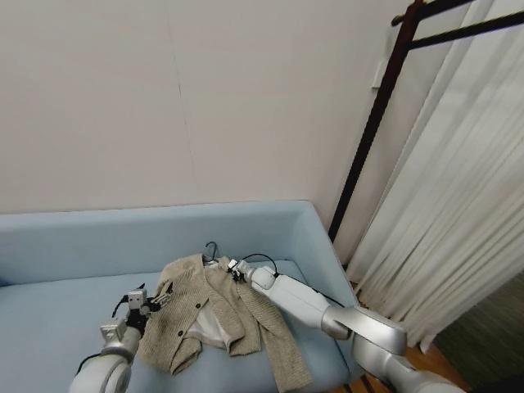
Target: Pick up the clothes from the sofa and hang them on the clothes hanger.
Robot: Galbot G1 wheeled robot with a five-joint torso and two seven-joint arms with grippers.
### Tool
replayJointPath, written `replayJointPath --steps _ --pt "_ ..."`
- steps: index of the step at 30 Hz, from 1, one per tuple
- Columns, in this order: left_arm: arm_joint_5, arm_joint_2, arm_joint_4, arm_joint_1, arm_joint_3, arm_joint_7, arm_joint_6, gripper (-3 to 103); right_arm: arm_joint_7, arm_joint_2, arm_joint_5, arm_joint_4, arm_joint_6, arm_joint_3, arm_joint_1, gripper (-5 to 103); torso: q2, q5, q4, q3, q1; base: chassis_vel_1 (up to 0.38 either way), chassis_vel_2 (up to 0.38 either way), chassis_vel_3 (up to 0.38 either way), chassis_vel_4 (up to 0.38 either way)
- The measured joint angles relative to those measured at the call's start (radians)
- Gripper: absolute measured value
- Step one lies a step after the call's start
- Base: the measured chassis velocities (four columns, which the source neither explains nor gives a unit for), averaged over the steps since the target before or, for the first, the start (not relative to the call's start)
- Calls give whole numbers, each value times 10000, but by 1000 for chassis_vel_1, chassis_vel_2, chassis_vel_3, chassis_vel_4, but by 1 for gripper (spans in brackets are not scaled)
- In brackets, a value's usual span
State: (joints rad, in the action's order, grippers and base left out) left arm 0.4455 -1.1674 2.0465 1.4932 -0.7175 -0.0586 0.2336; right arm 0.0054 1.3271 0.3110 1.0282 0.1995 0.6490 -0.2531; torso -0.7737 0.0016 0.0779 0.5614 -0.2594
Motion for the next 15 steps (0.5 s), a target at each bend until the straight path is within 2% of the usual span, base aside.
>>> replayJointPath --steps 3,5,12,15 --pt "5 39 34 32 4 -8 5 100 284 -189 -217 360 -145 -199 -185 12 0 0 1 0 0 0 0 0 0" --pt "9 101 97 115 5 -12 11 100 710 -561 -517 1189 -339 -604 -561 12 0 1 0 0 0 0 0 0 0" --pt "14 154 346 346 -38 -59 22 100 1104 -1212 -1491 2698 -768 -1444 -1201 12 0 1 0 -1 0 0 0 0 0" --pt "24 183 697 611 -142 -152 23 100 1205 -1504 -2171 3492 -1073 -2121 -1505 12 0 0 -1 -1 0 0 0 0 0"
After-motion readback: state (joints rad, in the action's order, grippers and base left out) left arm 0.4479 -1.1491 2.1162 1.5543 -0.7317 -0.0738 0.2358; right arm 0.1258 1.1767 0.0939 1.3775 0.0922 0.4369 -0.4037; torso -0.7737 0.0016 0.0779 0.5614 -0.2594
